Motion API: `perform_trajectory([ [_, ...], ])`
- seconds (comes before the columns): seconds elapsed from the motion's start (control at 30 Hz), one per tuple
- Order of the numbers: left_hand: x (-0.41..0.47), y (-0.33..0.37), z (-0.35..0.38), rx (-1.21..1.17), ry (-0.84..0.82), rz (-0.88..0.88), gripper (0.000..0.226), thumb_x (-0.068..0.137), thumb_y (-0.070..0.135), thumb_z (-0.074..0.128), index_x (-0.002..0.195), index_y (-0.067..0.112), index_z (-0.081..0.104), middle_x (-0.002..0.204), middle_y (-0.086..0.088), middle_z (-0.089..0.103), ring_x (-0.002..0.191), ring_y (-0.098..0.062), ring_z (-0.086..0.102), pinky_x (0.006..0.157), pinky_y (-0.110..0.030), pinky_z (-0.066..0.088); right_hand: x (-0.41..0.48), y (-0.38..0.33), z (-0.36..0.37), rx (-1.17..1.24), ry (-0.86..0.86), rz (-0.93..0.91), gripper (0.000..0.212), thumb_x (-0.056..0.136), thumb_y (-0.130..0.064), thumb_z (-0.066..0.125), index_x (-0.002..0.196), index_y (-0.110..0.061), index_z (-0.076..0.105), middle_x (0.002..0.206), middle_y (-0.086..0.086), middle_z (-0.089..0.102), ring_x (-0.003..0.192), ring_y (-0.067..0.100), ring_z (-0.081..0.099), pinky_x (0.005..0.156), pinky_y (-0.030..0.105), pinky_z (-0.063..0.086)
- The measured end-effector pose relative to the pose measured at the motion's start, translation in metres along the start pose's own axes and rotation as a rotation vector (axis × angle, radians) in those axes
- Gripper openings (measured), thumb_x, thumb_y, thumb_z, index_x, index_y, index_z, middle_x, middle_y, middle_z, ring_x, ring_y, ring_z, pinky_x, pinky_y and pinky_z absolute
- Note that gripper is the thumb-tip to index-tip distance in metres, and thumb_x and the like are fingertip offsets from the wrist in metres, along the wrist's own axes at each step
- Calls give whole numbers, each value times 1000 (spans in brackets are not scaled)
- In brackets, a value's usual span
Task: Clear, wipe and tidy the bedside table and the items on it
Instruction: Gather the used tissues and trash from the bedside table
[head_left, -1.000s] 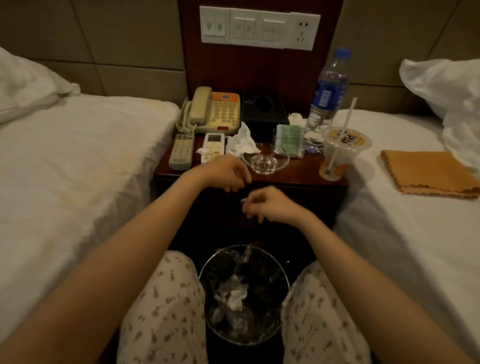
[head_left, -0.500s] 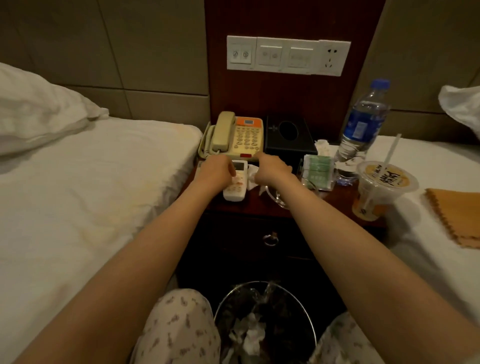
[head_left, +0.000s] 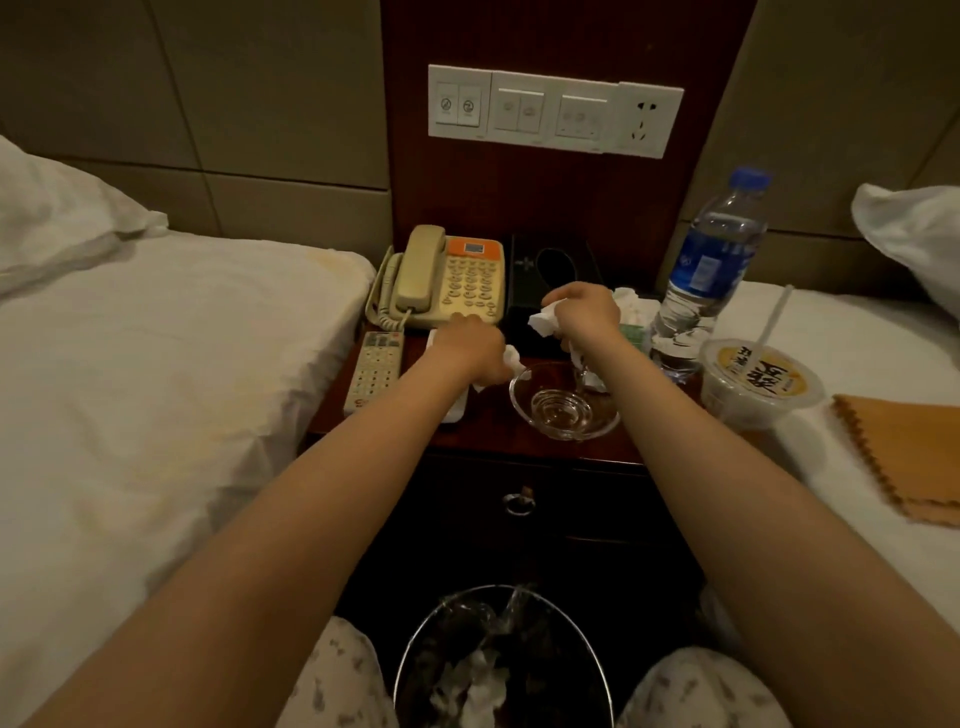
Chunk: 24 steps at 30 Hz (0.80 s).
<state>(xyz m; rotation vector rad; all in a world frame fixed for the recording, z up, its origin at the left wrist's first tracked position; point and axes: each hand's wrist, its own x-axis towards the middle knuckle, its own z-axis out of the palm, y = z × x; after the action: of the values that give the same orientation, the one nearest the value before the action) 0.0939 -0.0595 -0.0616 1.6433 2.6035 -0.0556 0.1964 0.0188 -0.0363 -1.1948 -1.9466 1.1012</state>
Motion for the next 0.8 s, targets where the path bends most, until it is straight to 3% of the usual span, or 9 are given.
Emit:
perform_trajectory([
  [0.1,5,0,7,48,25,-12,36,95,32,48,126,15,56,128,-14,49,118,-32,44,92,-38,40,-3,7,-8,60,-46,54,34,88,8,35,86,-10,64,90,11,55,58,17,50,45,27,38],
  [0.2,2,0,1,-118,176,-54,30,95,25,47,115,4,58,118,-17,54,109,-33,49,82,-38,42,-10,14,-14,92,-114,49,34,87,8,36,77,-11,63,82,12,55,56,19,47,45,27,36],
  [0.33,-27,4,-22,-473,337,-28,34,96,30,42,77,4,51,77,-9,48,75,-25,46,60,-30,32,-30,23,-12,177,-170,38,34,87,5,41,74,-17,64,77,16,56,56,24,45,50,28,35],
  [0.4,-48,4,-28,-583,230,47,35,96,26,39,63,12,41,65,-3,39,62,-17,37,54,-29,26,-47,23,-11,191,-222,0,32,88,2,44,75,-19,64,77,14,57,57,22,49,51,27,38],
  [0.47,-69,3,-28,-619,5,116,32,96,25,39,66,15,44,67,-2,40,60,-14,36,56,-27,28,-66,22,-14,187,-307,-47,30,88,1,47,77,-21,65,80,11,61,63,18,56,58,26,46],
  [0.57,-95,3,-16,-592,-334,133,20,97,22,41,93,13,58,84,-1,54,75,-14,48,69,-26,38,-96,30,-21,151,-538,-51,26,88,-1,50,84,-21,66,82,5,64,65,15,59,50,23,48],
  [0.63,-112,7,-2,-570,-451,100,21,97,23,42,106,11,57,87,1,55,75,-10,50,67,-23,40,-114,45,-25,80,-685,-41,23,89,-3,52,91,-21,65,86,2,65,71,12,61,50,20,48],
  [0.8,-136,21,58,-522,-698,23,25,96,17,43,112,1,57,85,-1,54,72,-14,53,60,-22,45,-147,88,-17,-289,-970,52,26,90,-11,56,116,-13,61,112,5,59,98,20,59,82,33,49],
])
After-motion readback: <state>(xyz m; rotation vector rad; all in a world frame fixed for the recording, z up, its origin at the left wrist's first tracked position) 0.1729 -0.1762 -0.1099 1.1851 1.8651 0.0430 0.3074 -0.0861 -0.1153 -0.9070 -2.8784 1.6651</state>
